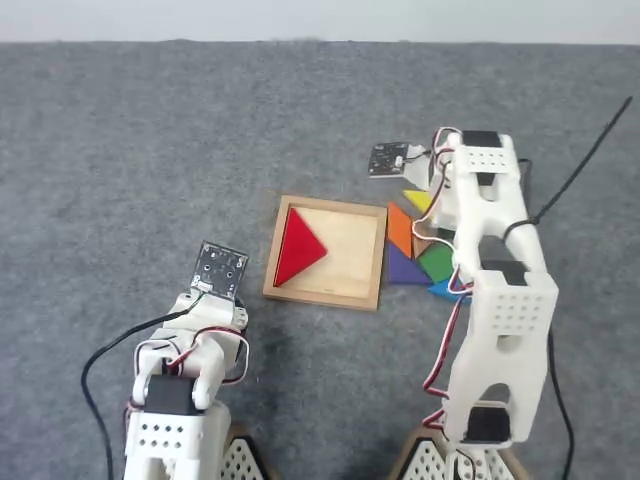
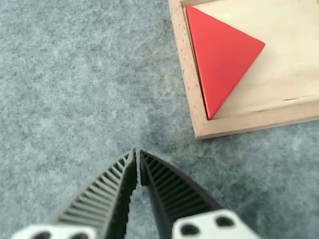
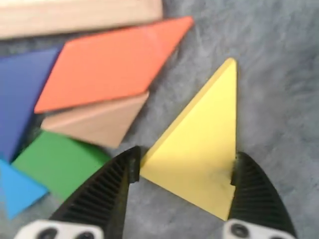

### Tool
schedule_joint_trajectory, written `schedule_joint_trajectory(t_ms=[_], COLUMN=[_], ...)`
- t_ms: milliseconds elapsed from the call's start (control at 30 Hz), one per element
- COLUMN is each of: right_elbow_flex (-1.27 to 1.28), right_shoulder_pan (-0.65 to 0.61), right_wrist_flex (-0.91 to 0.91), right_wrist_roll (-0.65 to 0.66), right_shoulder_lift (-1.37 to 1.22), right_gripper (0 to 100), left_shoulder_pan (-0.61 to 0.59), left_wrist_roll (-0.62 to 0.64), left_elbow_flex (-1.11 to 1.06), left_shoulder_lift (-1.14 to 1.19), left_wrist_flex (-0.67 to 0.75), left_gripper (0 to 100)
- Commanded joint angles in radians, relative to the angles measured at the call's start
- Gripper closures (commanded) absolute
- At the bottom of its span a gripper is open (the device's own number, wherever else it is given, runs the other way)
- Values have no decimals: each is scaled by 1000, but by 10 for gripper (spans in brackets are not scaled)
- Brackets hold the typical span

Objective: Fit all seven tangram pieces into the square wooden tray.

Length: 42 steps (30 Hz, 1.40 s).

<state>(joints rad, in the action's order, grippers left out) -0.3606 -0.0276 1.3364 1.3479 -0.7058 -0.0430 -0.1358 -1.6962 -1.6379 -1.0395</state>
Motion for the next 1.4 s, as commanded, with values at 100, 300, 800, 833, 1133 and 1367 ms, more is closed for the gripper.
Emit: schedule_joint_trajectory(t_ms=[100, 300, 800, 833, 1133, 1367], right_elbow_flex=[-28, -25, 54, 80, 374, 493], right_shoulder_pan=[65, 93, 114, 111, 77, 33], right_wrist_flex=[107, 125, 348, 329, -4, -173], right_wrist_roll=[-32, -129, -152, -161, -169, -166], right_shoulder_lift=[19, 88, 378, 397, 443, 443], right_gripper=[790, 790, 790, 790, 704, 703], left_shoulder_pan=[-3, -3, -3, -3, -5, -3], left_wrist_roll=[8, 8, 8, 8, 8, 8], left_elbow_flex=[7, 7, 7, 7, 7, 7], left_shoulder_lift=[-12, -12, -12, -12, -12, -12], left_wrist_flex=[-5, -5, -5, -5, -5, -5], left_gripper=[987, 987, 987, 987, 987, 987])
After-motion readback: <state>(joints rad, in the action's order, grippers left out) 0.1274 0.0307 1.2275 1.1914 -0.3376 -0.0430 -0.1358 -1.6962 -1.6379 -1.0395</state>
